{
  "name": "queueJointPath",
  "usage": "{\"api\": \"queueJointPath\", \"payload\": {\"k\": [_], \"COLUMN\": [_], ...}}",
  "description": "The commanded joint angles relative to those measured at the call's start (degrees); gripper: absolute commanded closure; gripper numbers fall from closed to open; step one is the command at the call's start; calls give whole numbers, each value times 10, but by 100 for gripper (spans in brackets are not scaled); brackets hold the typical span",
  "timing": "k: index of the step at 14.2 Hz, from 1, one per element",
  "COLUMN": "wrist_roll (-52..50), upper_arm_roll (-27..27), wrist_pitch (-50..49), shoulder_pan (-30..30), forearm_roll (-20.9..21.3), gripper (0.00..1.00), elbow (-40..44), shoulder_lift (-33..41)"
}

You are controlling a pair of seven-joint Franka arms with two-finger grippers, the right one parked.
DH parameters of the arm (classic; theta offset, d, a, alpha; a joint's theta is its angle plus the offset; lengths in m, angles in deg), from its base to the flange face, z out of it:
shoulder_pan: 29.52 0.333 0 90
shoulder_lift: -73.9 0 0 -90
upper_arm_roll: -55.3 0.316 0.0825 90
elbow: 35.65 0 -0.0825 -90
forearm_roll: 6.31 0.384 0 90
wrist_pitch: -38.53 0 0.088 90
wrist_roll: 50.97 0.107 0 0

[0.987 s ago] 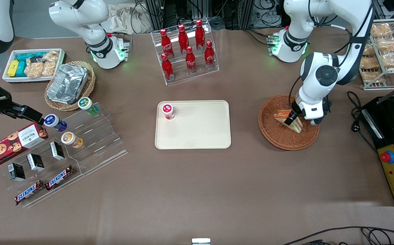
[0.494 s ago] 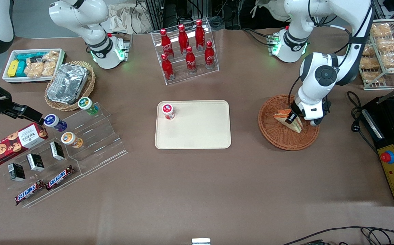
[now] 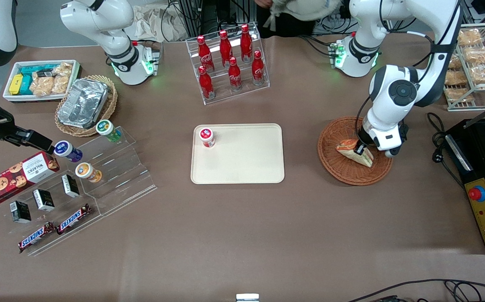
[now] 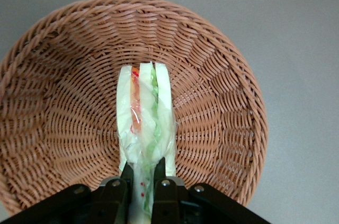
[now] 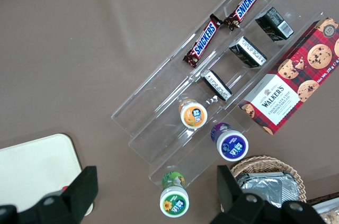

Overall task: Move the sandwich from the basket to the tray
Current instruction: 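Lift the sandwich up out of the basket with the left gripper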

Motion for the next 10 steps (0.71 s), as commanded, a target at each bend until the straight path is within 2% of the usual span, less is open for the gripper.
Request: {"api": "queueJointPath", "payload": {"k": [1,4,8,10], "wrist_roll": [0,66,149,240], "upper_arm_roll": [-3,-3,-3,-3], "wrist_pitch": [-129,-282,-362,-441], "shoulder_pan": [-2,0,3,6], "forearm_roll": [12,11,6,4], "gripper": [100,100,100,100], "elbow": [76,175,252,311], "shoulder_lift": [3,1,9,9]}}
